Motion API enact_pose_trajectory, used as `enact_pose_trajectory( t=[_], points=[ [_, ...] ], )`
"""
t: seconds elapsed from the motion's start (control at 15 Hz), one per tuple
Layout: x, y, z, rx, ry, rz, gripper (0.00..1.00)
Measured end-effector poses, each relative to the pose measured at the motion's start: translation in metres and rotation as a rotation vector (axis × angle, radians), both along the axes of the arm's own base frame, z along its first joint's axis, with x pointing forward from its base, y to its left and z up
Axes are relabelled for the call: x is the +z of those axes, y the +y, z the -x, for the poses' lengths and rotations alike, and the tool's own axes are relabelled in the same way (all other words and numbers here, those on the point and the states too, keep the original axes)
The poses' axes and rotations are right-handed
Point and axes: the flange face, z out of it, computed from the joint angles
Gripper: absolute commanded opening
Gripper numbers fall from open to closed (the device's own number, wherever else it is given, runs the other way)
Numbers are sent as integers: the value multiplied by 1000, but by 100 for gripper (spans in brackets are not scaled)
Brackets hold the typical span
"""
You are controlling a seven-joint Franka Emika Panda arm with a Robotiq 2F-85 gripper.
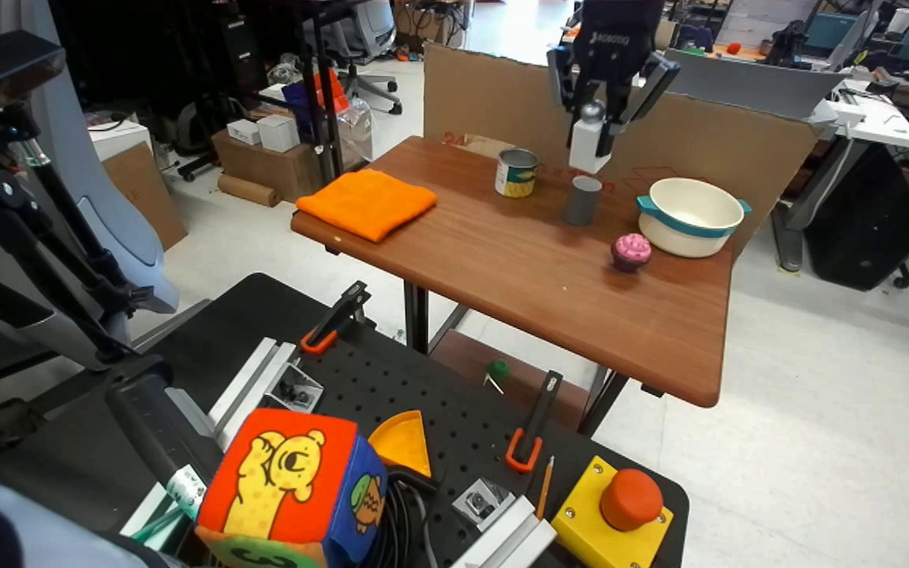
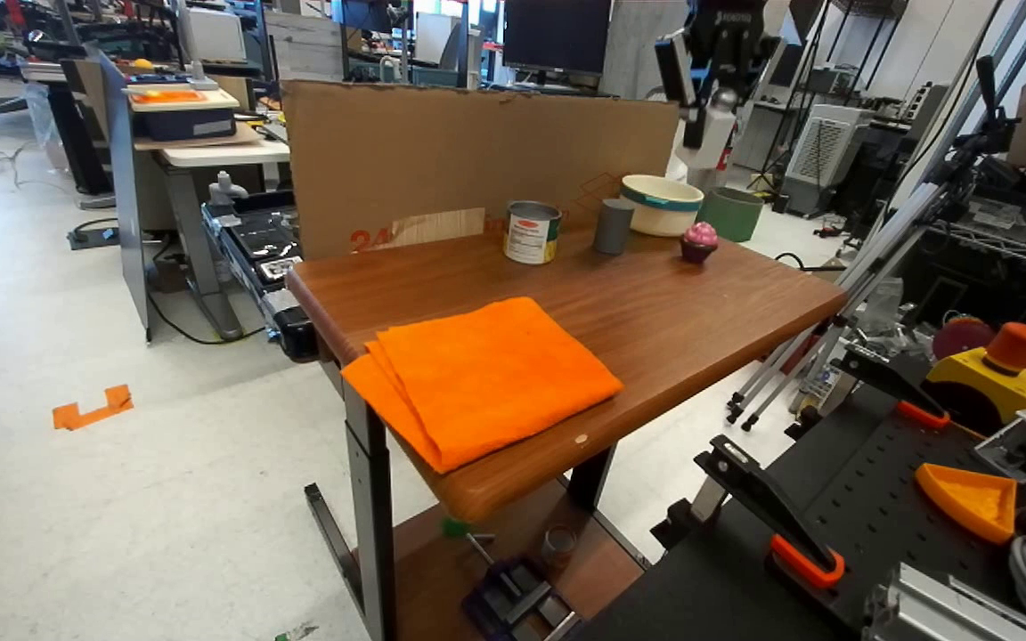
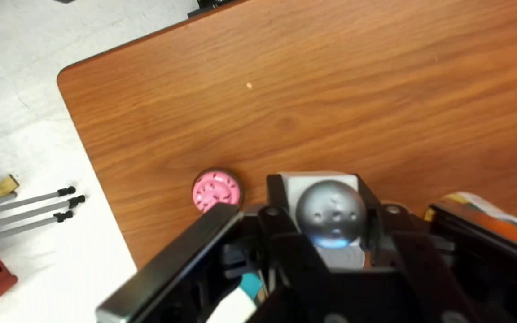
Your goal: Pick up salt cellar and put it in the pot
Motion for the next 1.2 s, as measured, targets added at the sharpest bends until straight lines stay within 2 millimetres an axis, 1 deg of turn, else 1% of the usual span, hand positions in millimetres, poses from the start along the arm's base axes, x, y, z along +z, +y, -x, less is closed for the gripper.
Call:
enact_pose_trajectory(
  t=[0.13,0.27,0.4,0.53,0.73,0.93,1.2],
  points=[
    [28,-26,-10,-36,-59,-28,12],
    [44,-50,-24,-77,-105,-43,12],
    [51,-70,-42,-120,-138,-55,12],
    [48,-85,-64,-152,-144,-67,12],
    [32,-98,-93,-182,-118,-89,12],
    [4,-107,-114,-199,-49,-100,12],
    [-34,-116,-135,-229,21,-92,12]
  ],
)
